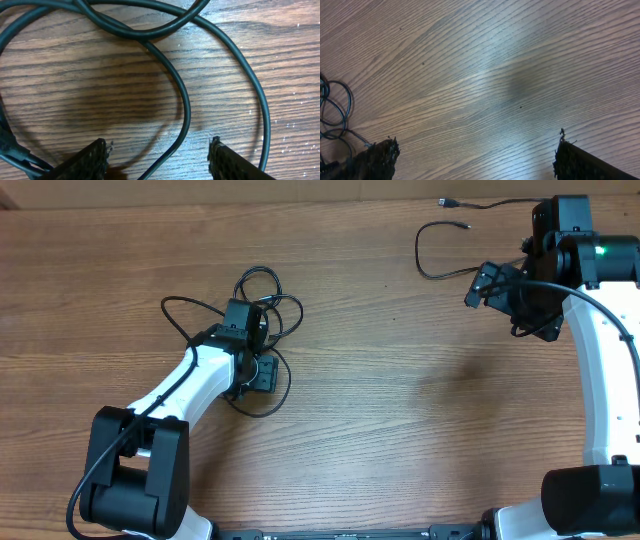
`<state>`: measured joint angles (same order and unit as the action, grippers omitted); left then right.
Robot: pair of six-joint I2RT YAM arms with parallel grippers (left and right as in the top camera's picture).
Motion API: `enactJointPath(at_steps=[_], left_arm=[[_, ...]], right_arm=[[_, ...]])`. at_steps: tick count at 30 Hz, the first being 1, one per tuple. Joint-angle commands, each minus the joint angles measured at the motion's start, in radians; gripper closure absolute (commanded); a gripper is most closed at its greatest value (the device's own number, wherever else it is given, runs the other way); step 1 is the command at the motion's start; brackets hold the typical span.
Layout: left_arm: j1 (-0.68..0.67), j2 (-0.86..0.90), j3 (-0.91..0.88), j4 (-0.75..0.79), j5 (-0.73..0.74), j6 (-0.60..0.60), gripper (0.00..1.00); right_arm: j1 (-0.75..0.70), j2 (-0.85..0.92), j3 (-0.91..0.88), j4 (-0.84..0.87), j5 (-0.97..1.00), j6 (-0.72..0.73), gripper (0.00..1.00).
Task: Untangle cables
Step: 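Grasp a black cable strand in the loops with the left gripper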
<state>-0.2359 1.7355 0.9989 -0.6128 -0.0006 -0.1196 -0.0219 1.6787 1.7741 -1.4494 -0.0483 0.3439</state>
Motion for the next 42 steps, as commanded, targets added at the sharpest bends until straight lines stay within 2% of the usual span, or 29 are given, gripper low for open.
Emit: enactJointPath(at_steps=[1,5,12,16,20,23,33,38,42], left_arm=[[-0.008,0.011,-0.015,0.0,-0.006,0.016,0.36],[-0.008,0.011,-0.016,-0.001,-0.01,0.016,0.42],[-0.007,0.011,-0.035,0.012,-0.011,0.02,0.42],[-0.007,0.011,-0.07,0.057,-0.011,0.02,0.38],[-0.007,0.011,-0.076,0.063,-0.011,0.02,0.41],[-0.007,0.011,-0.076,0.065,-0.019,0.019,0.49],[-0.006,0.011,-0.043,0.059,-0.058,0.016,0.85],[-0.006,0.009,0.067,-0.041,-0.043,-0.031,0.96],[-0.006,0.007,0.224,-0.179,0.023,-0.038,0.96]], right_arm=[[-0.002,-0.016,0.0,0.005,-0.006,0.008,0.0],[-0.002,-0.016,0.0,0.005,-0.006,0.008,0.0],[-0.002,-0.016,0.0,0.005,-0.006,0.008,0.0],[-0.002,-0.016,0.0,0.005,-0.006,0.008,0.0],[-0.002,-0.016,0.0,0.005,-0.006,0.008,0.0],[-0.002,-0.016,0.0,0.005,-0.006,0.008,0.0],[-0.002,-0.016,0.0,0.005,-0.006,0.008,0.0],[-0.002,-0.016,0.0,0.005,-0.006,0.008,0.0],[-0.002,-0.016,0.0,0.005,-0.006,0.008,0.0]])
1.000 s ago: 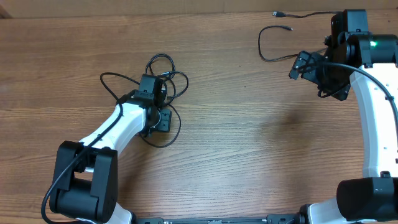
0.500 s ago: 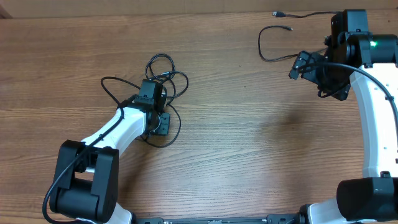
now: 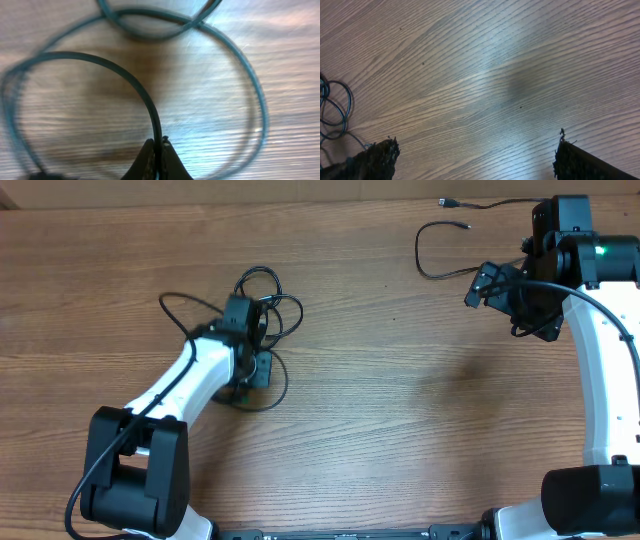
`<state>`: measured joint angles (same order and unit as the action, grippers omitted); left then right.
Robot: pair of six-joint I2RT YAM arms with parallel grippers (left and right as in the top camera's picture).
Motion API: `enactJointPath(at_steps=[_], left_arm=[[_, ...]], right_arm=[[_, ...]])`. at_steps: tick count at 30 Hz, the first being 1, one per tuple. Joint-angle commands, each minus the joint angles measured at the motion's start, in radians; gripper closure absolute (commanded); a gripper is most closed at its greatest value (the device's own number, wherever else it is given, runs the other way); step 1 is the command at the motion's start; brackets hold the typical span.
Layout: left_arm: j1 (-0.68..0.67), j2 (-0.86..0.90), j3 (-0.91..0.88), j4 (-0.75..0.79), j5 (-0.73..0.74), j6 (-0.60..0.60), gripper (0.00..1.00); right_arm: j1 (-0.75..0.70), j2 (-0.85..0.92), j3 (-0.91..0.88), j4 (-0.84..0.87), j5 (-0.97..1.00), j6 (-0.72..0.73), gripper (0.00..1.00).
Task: Untangle cables
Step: 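Grasp a black cable strand in the loops with the left gripper, then lift the held cable and pull it right toward center with left gripper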
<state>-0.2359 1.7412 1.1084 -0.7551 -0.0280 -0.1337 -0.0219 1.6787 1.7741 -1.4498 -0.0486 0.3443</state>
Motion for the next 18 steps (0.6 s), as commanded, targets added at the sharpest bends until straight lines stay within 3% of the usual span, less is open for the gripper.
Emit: enactJointPath(at_steps=[1,10,18], left_arm=[[-0.006,0.001,0.156,-0.071,0.067,-0.024,0.96],[-0.006,-0.002,0.608,-0.4,0.289,-0.035,0.96],[-0.008,-0.003,0.837,-0.541,0.587,-0.084,0.96]], right_arm=[[-0.002,-0.016,0.0,0.005,-0.005,0.008,0.0],[-0.002,-0.016,0.0,0.005,-0.005,0.008,0.0],[-0.002,-0.016,0.0,0.005,-0.005,0.008,0.0]])
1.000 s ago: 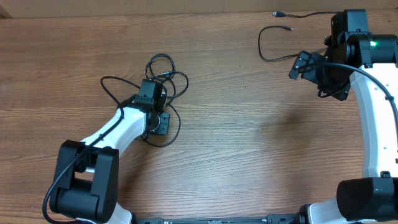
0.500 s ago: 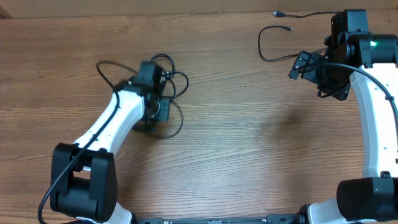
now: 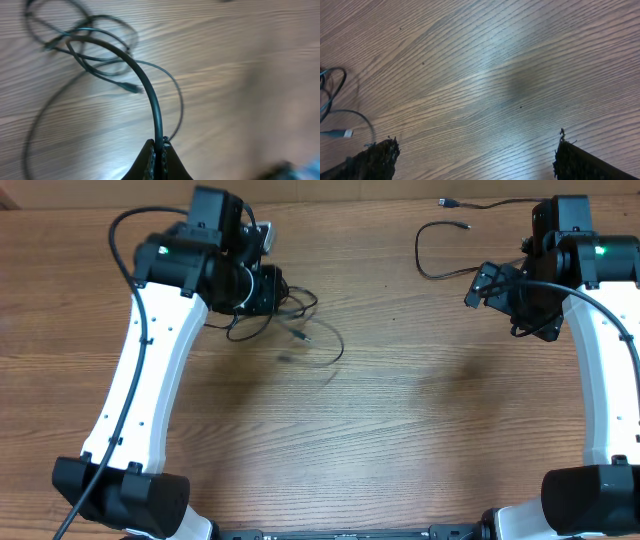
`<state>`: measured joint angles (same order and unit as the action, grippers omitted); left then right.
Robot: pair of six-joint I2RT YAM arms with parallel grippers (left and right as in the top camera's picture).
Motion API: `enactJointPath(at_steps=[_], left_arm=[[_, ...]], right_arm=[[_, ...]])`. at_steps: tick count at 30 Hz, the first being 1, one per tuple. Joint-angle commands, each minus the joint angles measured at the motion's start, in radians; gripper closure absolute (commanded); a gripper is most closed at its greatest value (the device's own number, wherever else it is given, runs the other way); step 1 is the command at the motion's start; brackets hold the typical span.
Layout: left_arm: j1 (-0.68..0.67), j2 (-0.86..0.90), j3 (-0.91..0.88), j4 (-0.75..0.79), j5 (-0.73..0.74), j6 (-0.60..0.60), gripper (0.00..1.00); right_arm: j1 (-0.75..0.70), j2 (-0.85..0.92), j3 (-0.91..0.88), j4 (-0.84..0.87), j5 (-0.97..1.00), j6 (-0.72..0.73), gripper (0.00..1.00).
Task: Untangle cables
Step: 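Lift the held cable and pull it right toward center with left gripper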
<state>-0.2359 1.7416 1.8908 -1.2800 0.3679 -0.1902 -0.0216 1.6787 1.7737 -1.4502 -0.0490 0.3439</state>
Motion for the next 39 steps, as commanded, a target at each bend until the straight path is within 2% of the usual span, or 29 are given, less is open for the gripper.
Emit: enactJointPath(at_steps=[1,4,6,10,12,14,18,21,26,29,33,39], left_arm=[[-0.008,-0.003,0.063,-0.021,0.224,-0.027,0.96],[-0.016,-0.003,0.077,-0.03,0.27,-0.039,0.96],[-0.019,-0.003,0.08,-0.029,0.243,-0.066,0.96],[-0.019,-0.003,0.08,-0.032,0.012,-0.178,0.96],[-0.019,-0.003,0.08,-0.045,-0.031,-0.209,0.96],[-0.021,-0.003,0.08,-0.053,0.009,-0.205,0.96],[-0.034,-0.003,0.08,-0.071,0.19,-0.114,0.96],[-0.053,-0.003,0.08,-0.095,0.293,-0.09,0.96],[-0.145,-0.003,0.08,-0.117,0.331,-0.09,0.96],[-0.211,-0.003,0.08,-0.128,0.281,-0.1,0.96],[-0.305,-0.003,0.08,-0.193,0.107,-0.17,0.96],[-0.409,-0.003,0.08,-0.225,0.031,-0.185,0.96]], right_arm=[[-0.002,-0.016,0.0,0.006,-0.005,0.008,0.0],[-0.002,-0.016,0.0,0.006,-0.005,0.008,0.0],[-0.002,-0.016,0.0,0.006,-0.005,0.008,0.0],[-0.002,-0.016,0.0,0.006,-0.005,0.008,0.0],[-0.002,-0.016,0.0,0.006,-0.005,0.008,0.0],[-0.002,-0.016,0.0,0.006,-0.005,0.008,0.0],[-0.002,-0.016,0.0,0.006,-0.005,0.008,0.0],[-0.002,-0.016,0.0,0.006,-0.005,0.008,0.0],[-0.002,-0.016,0.0,0.006,-0.005,0.008,0.0],[-0.002,-0.016,0.0,0.006,-0.005,0.008,0.0],[-0.002,-0.016,0.0,0.006,-0.005,0.008,0.0],[-0.002,-0.016,0.0,0.006,-0.005,0.008,0.0]])
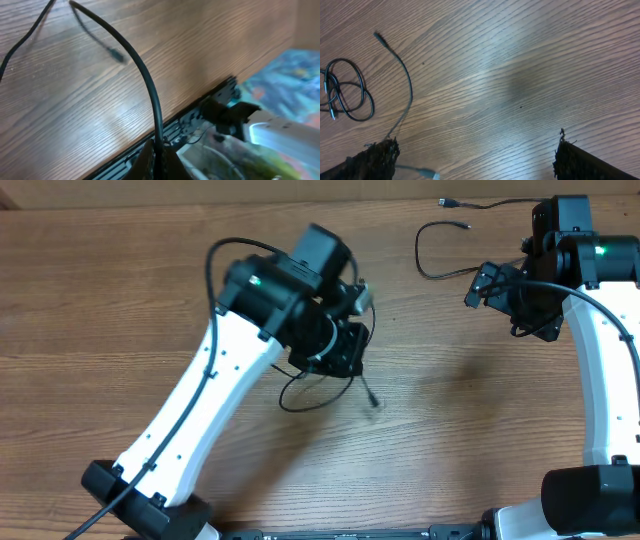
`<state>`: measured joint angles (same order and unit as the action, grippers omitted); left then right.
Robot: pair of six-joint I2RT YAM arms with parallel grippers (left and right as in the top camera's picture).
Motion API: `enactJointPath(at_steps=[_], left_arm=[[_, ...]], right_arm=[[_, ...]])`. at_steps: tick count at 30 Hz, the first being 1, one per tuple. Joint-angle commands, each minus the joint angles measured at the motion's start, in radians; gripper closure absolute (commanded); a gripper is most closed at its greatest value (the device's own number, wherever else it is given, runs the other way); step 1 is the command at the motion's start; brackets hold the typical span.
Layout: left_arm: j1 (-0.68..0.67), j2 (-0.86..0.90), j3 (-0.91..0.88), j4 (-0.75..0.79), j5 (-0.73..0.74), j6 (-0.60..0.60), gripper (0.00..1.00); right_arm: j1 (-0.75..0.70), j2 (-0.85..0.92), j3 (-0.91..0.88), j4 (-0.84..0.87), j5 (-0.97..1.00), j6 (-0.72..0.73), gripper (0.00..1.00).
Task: Untangle cables
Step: 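Lift the held cable and pull it right toward center with left gripper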
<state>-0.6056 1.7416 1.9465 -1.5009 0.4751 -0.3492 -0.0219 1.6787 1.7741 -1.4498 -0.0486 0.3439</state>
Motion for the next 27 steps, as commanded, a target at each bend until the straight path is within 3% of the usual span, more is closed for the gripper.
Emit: enactJointPath(at_steps=[1,5,8,17,21,27], left_arm=[[-0.051,-0.003,0.024,-0.005,-0.107,-0.026,0.96],[-0.068,-0.003,0.024,-0.031,-0.312,-0.113,0.96],[-0.068,-0.003,0.021,-0.04,-0.388,-0.126,0.96],[-0.071,0.005,-0.014,-0.04,-0.417,-0.146,0.96],[-0.078,0.005,-0.091,-0.039,-0.415,-0.23,0.96],[-0.095,0.005,-0.222,-0.02,-0.435,-0.235,0.96]], right_arm=[[-0.002,-0.016,0.0,0.005,-0.005,0.008,0.0],[-0.002,-0.016,0.0,0.005,-0.005,0.008,0.0],[-0.002,-0.016,0.0,0.005,-0.005,0.008,0.0],[-0.002,-0.016,0.0,0.005,-0.005,0.008,0.0],[-0.002,-0.016,0.0,0.005,-0.005,0.008,0.0],[-0.002,-0.016,0.0,0.005,-0.005,0.008,0.0]])
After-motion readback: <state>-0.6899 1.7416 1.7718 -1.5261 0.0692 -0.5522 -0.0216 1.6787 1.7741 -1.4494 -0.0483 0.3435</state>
